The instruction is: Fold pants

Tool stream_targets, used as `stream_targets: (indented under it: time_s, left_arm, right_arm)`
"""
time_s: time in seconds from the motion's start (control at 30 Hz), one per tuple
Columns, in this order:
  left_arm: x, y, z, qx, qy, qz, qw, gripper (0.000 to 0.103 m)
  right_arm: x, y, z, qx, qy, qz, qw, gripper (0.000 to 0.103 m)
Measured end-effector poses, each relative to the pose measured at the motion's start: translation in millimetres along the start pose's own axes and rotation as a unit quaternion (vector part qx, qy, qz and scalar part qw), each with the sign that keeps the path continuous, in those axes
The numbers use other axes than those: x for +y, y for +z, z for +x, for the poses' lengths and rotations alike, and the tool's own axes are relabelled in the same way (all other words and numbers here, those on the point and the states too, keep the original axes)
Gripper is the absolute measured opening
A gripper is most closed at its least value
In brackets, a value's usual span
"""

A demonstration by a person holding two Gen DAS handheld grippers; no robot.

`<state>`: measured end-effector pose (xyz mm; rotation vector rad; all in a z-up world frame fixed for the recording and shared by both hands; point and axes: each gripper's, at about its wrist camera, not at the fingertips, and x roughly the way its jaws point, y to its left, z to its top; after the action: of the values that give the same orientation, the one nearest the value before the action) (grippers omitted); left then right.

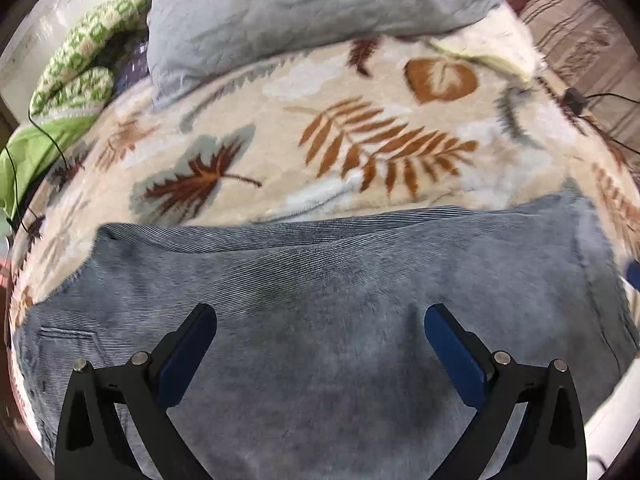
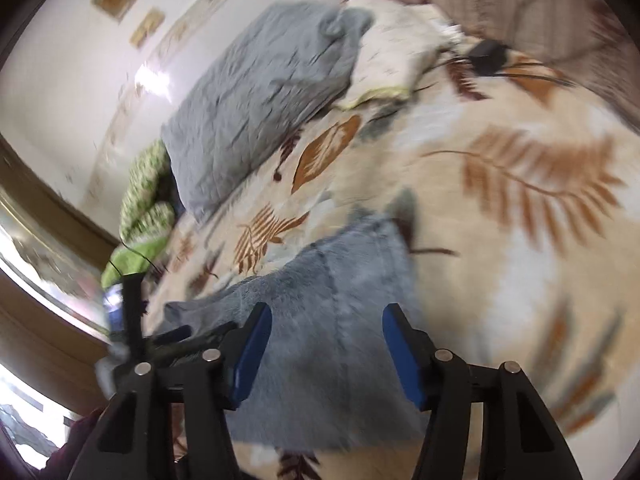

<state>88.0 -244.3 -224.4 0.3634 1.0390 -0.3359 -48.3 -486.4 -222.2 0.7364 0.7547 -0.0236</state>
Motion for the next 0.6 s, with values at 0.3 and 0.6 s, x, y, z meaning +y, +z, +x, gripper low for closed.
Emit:
stream_targets:
  time_s: [0.3, 0.6]
  left_arm:
    - [0, -17, -23, -0.014, 0.021, 0.050, 0.9984, 0.103]
    - [11, -16, -13, 0.023, 0.022, 0.024, 0.9992, 0.103]
  right_arm:
    - [8, 12, 71, 0.037, -0.052, 0.010, 0.998, 0.061]
    - [-14, 17, 12, 0.007, -0.008, 0.040, 0.999, 0.062]
